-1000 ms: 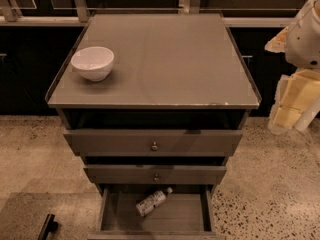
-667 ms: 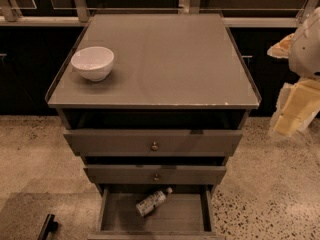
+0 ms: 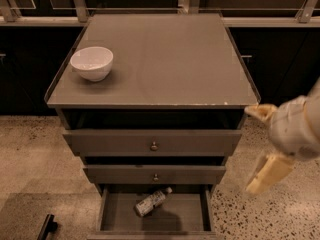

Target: Pick blue plastic bottle from bottom drawer and place on counter

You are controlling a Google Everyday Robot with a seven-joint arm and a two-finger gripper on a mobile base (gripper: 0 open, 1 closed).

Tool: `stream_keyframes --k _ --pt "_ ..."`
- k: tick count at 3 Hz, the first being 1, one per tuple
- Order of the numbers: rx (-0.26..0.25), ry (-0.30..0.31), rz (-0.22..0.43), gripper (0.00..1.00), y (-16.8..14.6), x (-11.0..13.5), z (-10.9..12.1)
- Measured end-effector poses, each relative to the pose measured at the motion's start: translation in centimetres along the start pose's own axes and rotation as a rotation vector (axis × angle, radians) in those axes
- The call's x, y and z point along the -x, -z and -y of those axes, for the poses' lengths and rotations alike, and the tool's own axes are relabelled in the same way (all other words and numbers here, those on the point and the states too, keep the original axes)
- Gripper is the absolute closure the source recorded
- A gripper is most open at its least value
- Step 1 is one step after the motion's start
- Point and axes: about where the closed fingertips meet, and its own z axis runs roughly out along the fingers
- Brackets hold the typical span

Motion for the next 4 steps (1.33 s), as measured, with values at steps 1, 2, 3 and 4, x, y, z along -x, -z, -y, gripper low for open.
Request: stream_keyframes --k 1,2,3,4 --pt "0.086 -0.093 0.095 0.00 -9.5 -2.6 -2.8" --pt "0.057 -0.118 0.095 0.00 -11.3 -3.7 -2.4" --pt "0.043 -0.129 0.094 0.00 -11.5 -3.4 -3.4" --pt "0.080 -0.226 0.138 0.00 -16.5 -6.1 -6.8"
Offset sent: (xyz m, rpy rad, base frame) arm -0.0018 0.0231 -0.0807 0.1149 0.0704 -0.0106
